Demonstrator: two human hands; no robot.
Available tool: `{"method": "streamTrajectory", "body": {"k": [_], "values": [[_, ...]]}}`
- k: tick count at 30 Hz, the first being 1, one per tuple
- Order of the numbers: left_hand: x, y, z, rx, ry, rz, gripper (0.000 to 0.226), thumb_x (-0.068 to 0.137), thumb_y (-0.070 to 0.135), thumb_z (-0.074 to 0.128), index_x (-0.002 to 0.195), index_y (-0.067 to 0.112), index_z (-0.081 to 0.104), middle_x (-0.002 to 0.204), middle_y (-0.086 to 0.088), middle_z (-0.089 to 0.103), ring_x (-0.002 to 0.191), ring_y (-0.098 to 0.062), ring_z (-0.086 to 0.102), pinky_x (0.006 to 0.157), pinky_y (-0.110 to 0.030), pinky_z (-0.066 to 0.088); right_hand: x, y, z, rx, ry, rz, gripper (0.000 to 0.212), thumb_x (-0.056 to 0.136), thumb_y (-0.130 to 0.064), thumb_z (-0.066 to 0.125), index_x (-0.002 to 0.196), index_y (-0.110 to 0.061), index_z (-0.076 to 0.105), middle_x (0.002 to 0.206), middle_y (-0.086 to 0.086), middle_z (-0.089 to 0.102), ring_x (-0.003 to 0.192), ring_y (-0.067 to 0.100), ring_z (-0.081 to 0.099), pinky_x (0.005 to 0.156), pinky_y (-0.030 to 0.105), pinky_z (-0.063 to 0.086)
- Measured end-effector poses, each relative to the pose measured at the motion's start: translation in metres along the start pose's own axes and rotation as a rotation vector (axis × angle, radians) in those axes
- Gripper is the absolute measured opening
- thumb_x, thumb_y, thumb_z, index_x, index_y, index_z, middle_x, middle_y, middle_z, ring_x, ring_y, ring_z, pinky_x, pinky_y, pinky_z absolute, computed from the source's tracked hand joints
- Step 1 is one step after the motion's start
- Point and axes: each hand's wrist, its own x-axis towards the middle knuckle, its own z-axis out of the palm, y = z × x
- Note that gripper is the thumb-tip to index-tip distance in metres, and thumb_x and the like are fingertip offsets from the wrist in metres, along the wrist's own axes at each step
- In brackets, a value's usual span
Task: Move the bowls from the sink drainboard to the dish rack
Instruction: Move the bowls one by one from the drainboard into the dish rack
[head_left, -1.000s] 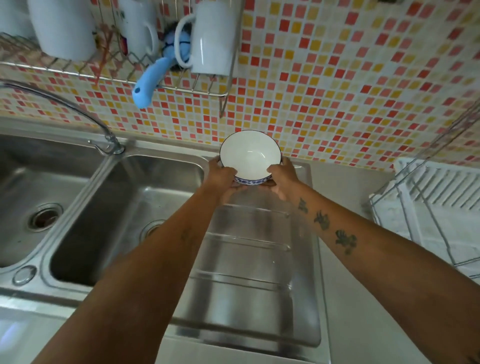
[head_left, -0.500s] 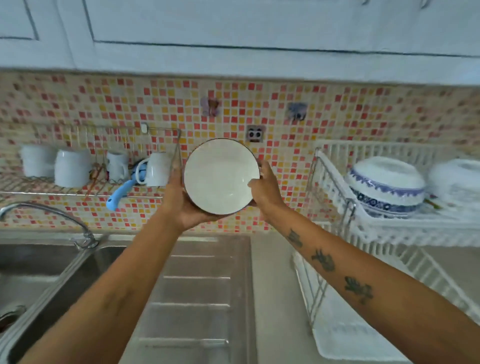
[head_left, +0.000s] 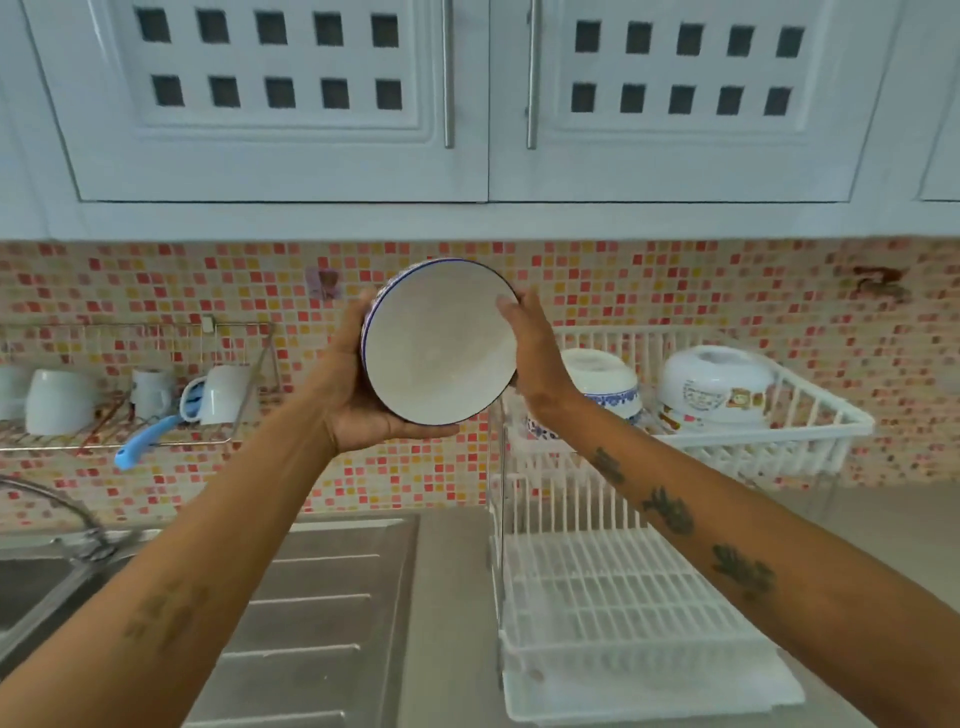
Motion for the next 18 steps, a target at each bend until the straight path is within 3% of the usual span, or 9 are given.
{"method": "streamTrajectory", "body": {"k": [3,5,7,10,12,14,16,18], "values": [[0.016,-0.007,0.039,0.072,-0.005,0.055,0.065,0.076,0.071,0.052,0.114,0.021,0.068,0.118,-0.015,0.067,0.110,-0.042,0.061,0.095,-0.062,0.046,0.000,-0.012,-0.041,-0.025,0.060,0.029,0.063,0.084,-0.059,0.041,0.128,-0.014,0.050,0.133,0.012,0.053,0.117,0.033,0.054,0.088,0.049,0.050],[0.029,-0.012,0.066,0.152,-0.002,0.093,0.057,0.081,0.069,0.049,0.105,0.022,0.070,0.104,-0.012,0.070,0.097,-0.036,0.064,0.094,-0.053,0.047,0.002,-0.018,-0.069,-0.047,0.107,0.068,0.055,0.095,-0.056,0.032,0.133,-0.019,0.048,0.133,0.007,0.053,0.110,0.025,0.057,0.080,0.041,0.052],[0.043,-0.020,0.093,0.257,0.009,0.154,0.044,0.086,0.064,0.049,0.100,0.027,0.069,0.094,-0.006,0.071,0.088,-0.029,0.063,0.085,-0.041,0.050,0.005,-0.023,-0.096,-0.087,0.132,0.119,0.047,0.100,-0.052,0.024,0.125,-0.024,0.051,0.118,0.002,0.057,0.100,0.020,0.058,0.083,0.042,0.048],[0.066,-0.034,0.122,0.436,0.059,0.399,0.040,0.075,0.055,0.071,0.105,0.029,0.066,0.097,0.000,0.074,0.084,-0.018,0.070,0.067,-0.029,0.052,0.011,-0.023,-0.128,-0.139,0.188,0.174,0.056,0.099,-0.057,0.022,0.122,-0.020,0.057,0.104,-0.006,0.063,0.103,0.019,0.056,0.088,0.042,0.042],[0.083,-0.046,0.130,0.562,0.127,0.588,0.058,0.068,0.045,0.083,0.115,0.023,0.056,0.106,0.005,0.069,0.081,0.000,0.069,0.066,-0.020,0.055,0.013,-0.023,-0.143,-0.181,0.197,0.221,0.057,0.096,-0.061,0.021,0.116,-0.023,0.058,0.098,-0.010,0.064,0.101,0.017,0.056,0.086,0.039,0.042],[0.100,-0.057,0.130,0.785,0.203,0.705,0.098,0.060,0.049,0.087,0.135,0.020,0.032,0.124,0.005,0.055,0.101,-0.001,0.062,0.081,-0.015,0.055,0.016,-0.018,-0.156,-0.211,0.170,0.279,0.068,0.093,-0.068,0.020,0.123,-0.021,0.059,0.111,-0.003,0.066,0.102,0.019,0.058,0.093,0.042,0.044],[0.117,-0.067,0.128,0.978,0.262,0.752,0.128,0.047,0.064,0.085,0.147,0.026,0.016,0.141,-0.003,0.043,0.126,-0.020,0.050,0.104,-0.036,0.048,0.019,-0.009,-0.163,-0.180,0.153,0.288,0.069,0.096,-0.063,0.020,0.135,-0.017,0.053,0.121,0.005,0.062,0.093,0.014,0.059,0.081,0.031,0.048],[0.128,-0.073,0.129,1.039,0.285,0.753,0.133,0.044,0.066,0.084,0.150,0.022,0.016,0.146,-0.007,0.037,0.134,-0.026,0.040,0.110,-0.048,0.040,0.020,-0.002,-0.164,-0.162,0.163,0.295,0.059,0.099,-0.056,0.024,0.138,-0.019,0.049,0.118,0.001,0.059,0.084,0.007,0.059,0.067,0.024,0.046]]}}
